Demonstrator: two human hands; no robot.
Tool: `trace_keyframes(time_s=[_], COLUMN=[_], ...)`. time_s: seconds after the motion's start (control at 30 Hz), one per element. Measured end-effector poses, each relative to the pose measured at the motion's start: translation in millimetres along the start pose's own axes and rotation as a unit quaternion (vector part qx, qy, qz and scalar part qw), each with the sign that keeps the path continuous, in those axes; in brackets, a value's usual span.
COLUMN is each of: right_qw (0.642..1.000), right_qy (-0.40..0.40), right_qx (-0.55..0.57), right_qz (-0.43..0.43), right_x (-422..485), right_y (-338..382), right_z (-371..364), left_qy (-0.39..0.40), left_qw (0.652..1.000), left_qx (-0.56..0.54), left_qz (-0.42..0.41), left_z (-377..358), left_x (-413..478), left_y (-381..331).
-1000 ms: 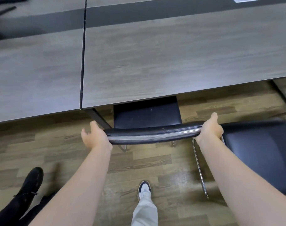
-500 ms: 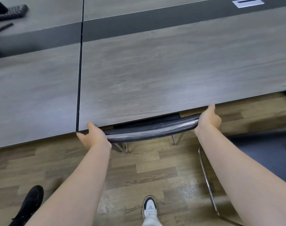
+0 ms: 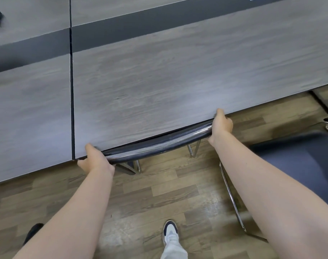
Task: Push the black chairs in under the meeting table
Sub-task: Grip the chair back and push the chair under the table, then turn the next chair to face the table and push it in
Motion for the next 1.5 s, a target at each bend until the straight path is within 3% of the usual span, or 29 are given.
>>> trace_keyframes(time_s=[0.13, 0.4, 0.73, 1.0, 1.17, 1.37, 1.5], right_qw=[0.995, 0.987, 0.99, 0.985, 0.97, 0.971, 0.972], right_qy=[0.094, 0.125, 0.026, -0.103, -0.177, -0.188, -0.203], right_qx=[-0.041, -0.081, -0.068, -0.029, -0.057, -0.107, -0.098], right_qz=[-0.013, 0.063, 0.118, 0.137, 0.155, 0.099, 0.062], right_x=[-13, -57, -96, -76, -41, 7, 32], right_y=[3, 48, 87, 102, 100, 93, 84], right_z=[21, 157, 489, 672, 748, 793, 813], left_qy=[0.007, 0.06, 0.221, 0.271, 0.252, 0.288, 0.286], left_qw=[0.999, 0.991, 0.929, 0.868, 0.822, 0.794, 0.783], left_qx=[0.022, 0.111, 0.297, 0.411, 0.487, 0.467, 0.482], left_qz=[0.024, 0.047, -0.009, 0.069, 0.152, 0.262, 0.268], left_z=[6, 19, 66, 98, 121, 118, 117], left_x=[-14, -109, -328, -444, -466, -465, -480], left_y=[9, 88, 316, 459, 522, 577, 587])
Point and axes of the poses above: each hand's wrist, its own x-axis towards the middle knuckle, its own z-axis out of the back of the hand, y = z × x, the point moved 6 cm from there along x, towards the middle knuckle, and after that the axes turned 8 degrees about z, right-handed, at the moved point
